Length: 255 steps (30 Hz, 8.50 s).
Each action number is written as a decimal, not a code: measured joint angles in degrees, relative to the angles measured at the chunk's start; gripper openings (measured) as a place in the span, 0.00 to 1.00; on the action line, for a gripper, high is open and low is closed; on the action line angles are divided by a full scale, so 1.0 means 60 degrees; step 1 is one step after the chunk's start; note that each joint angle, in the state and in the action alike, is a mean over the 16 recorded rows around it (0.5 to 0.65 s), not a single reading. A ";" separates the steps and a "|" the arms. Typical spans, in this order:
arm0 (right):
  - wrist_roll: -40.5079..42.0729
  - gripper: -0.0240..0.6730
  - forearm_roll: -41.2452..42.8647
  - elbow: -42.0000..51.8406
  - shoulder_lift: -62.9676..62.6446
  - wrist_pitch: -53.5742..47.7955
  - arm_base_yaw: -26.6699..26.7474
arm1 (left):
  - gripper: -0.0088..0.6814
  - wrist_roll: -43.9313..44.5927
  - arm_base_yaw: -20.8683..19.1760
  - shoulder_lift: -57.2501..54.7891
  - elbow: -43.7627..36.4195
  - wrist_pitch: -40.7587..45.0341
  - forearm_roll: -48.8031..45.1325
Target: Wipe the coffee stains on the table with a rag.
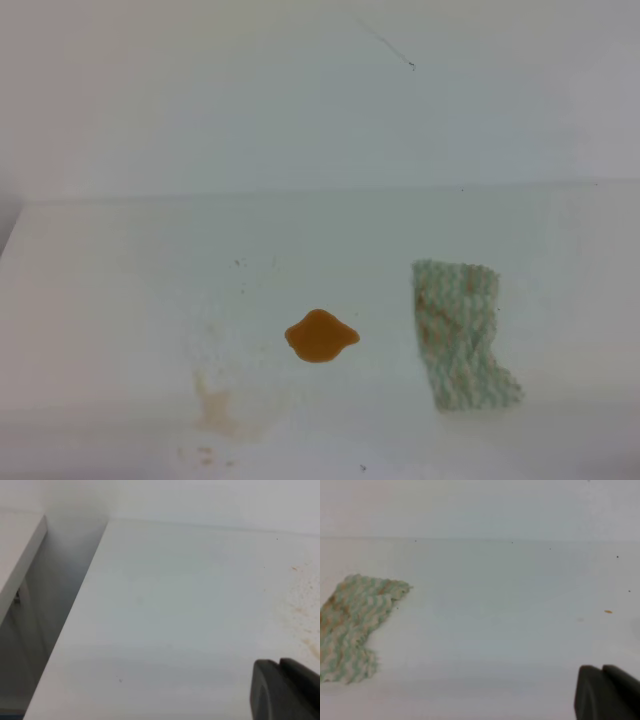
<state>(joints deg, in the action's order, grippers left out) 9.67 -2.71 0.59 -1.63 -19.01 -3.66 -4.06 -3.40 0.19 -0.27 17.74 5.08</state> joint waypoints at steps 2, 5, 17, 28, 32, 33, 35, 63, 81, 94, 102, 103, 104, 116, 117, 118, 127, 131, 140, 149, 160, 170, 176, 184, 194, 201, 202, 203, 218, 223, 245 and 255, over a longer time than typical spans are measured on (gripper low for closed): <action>0.0000 0.03 -0.0001 -0.0015 0.0000 0.0000 0.0000 | 0.01 0.0000 0.0001 0.0019 -0.0027 -0.0010 -0.0001; 0.0000 0.03 -0.0001 -0.0030 0.0000 0.0000 0.0000 | 0.01 0.0000 0.0000 0.0007 -0.0010 -0.0004 0.0000; -0.0001 0.03 0.0000 0.0000 0.0000 0.0035 0.0000 | 0.01 0.0000 -0.0001 -0.0032 0.0045 0.0017 0.0001; 0.0004 0.03 0.0002 -0.0040 0.0000 0.0150 0.0000 | 0.01 0.0000 0.0000 0.0016 -0.0022 -0.0009 -0.0007; 0.0023 0.03 0.0017 -0.0043 0.0016 0.0277 0.0001 | 0.01 0.0000 0.0000 0.0016 -0.0022 -0.0009 -0.0011; 0.0028 0.03 0.0021 -0.0043 0.0016 0.0308 0.0001 | 0.01 0.0000 0.0000 0.0016 -0.0022 -0.0009 -0.0012; 0.0038 0.03 0.0031 -0.0044 0.0016 0.0370 0.0001 | 0.01 0.0000 0.0000 0.0016 -0.0022 -0.0009 -0.0014; 0.0060 0.03 0.0021 -0.0067 0.0023 0.1051 0.0000 | 0.01 0.0000 0.0000 0.0000 -0.0022 -0.0009 -0.0014; -0.1593 0.03 -0.2138 -0.0024 0.0024 0.4684 -0.0010 | 0.01 0.0000 -0.0001 -0.0032 0.0045 0.0017 -0.0016; -0.1127 0.03 -0.2406 -0.1911 0.1710 0.3458 -0.0016 | 0.01 0.0000 -0.0001 -0.0032 0.0045 0.0017 -0.0016; 0.1353 0.03 -0.2671 -0.4487 0.5083 0.1048 -0.0016 | 0.01 0.0000 -0.0001 -0.0032 0.0045 0.0017 -0.0016; 0.1631 0.03 -0.2829 -0.4781 0.5528 0.0803 -0.0016 | 0.01 0.0000 -0.0001 -0.0032 0.0045 0.0017 -0.0016; 0.1899 0.03 -0.2986 -0.5064 0.5957 0.0562 -0.0016 | 0.01 0.0000 -0.0001 -0.0032 0.0045 0.0017 -0.0016; 0.4366 0.03 -0.4983 -0.7844 0.9967 -0.1945 0.0357 | 0.01 0.0000 0.0001 0.0032 -0.0045 -0.0017 -0.0012; 0.4533 0.03 -0.5054 -0.8056 1.0256 -0.2148 0.0480 | 0.01 0.0000 0.0001 0.0048 -0.0067 -0.0026 -0.0010; 0.4693 0.03 -0.5050 -0.8258 1.0543 -0.2344 0.0617 | 0.01 0.0000 0.0002 0.0065 -0.0090 -0.0035 -0.0009; 0.5333 0.04 -0.4447 -0.9777 1.3023 -0.3262 0.2168 | 0.01 0.0000 0.0002 0.0065 -0.0090 -0.0035 -0.0009; 0.5307 0.10 -0.4078 -1.0245 1.3986 -0.3288 0.2687 | 0.01 0.0000 0.0000 0.0016 -0.0022 -0.0009 -0.0013; 0.5359 0.36 -0.3433 -1.1592 1.6156 -0.3371 0.3182 | 0.01 0.0000 0.0001 0.0032 -0.0045 -0.0017 -0.0012; 0.4722 0.52 -0.2576 -1.3259 1.8279 -0.3778 0.3438 | 0.01 0.0000 0.0001 0.0032 -0.0045 -0.0017 -0.0012; 0.3414 0.54 -0.1356 -1.3996 1.9899 -0.3475 0.3757 | 0.01 0.0000 -0.0001 -0.0032 0.0045 0.0017 -0.0016; 0.2915 0.49 -0.0691 -1.4059 2.0679 -0.3047 0.3968 | 0.01 0.0000 -0.0001 -0.0032 0.0045 0.0017 -0.0007; 0.2841 0.35 -0.0639 -1.4084 2.0869 -0.3008 0.3979 | 0.01 0.0000 -0.0001 -0.0032 0.0045 0.0017 0.0000; 0.3163 0.15 -0.0965 -1.4139 2.0850 -0.3049 0.4184 | 0.01 0.0000 -0.0001 -0.0032 0.0045 0.0017 0.0001; 0.3862 0.11 -0.1856 -1.4706 2.0796 -0.3214 0.5151 | 0.01 0.0000 -0.0001 -0.0032 0.0045 0.0017 0.0001; 0.3932 0.10 -0.2341 -1.5542 2.0964 -0.3280 0.5802 | 0.01 0.0000 -0.0001 -0.0032 0.0045 0.0017 0.0001; 0.3922 0.10 -0.2419 -1.5668 2.1021 -0.3310 0.5859 | 0.01 0.0000 -0.0001 -0.0032 0.0045 0.0017 0.0001; 0.3912 0.10 -0.2510 -1.5796 2.1087 -0.3344 0.5907 | 0.01 0.0000 -0.0001 -0.0032 0.0045 0.0017 0.0001; 0.4006 0.10 -0.3710 -1.6815 2.2208 -0.3787 0.6569 | 0.01 0.0000 0.0002 0.0081 -0.0112 -0.0044 0.0001; 0.3978 0.10 -0.3849 -1.6931 2.2290 -0.3770 0.6815 | 0.01 0.0000 0.0002 0.0081 -0.0112 -0.0044 0.0001; 0.3790 0.10 -0.4347 -1.7571 2.2199 -0.3971 0.7120 | 0.01 0.0000 -0.0001 -0.0032 0.0045 0.0017 0.0001; 0.3218 0.10 -0.3544 -1.7717 2.2546 -0.3917 0.7158 | 0.01 0.0000 -0.0001 -0.0032 0.0045 0.0017 0.0001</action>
<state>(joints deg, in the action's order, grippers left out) 28.98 -23.97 -105.71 133.65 -42.51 39.29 -4.06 -3.41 0.00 0.00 17.85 5.09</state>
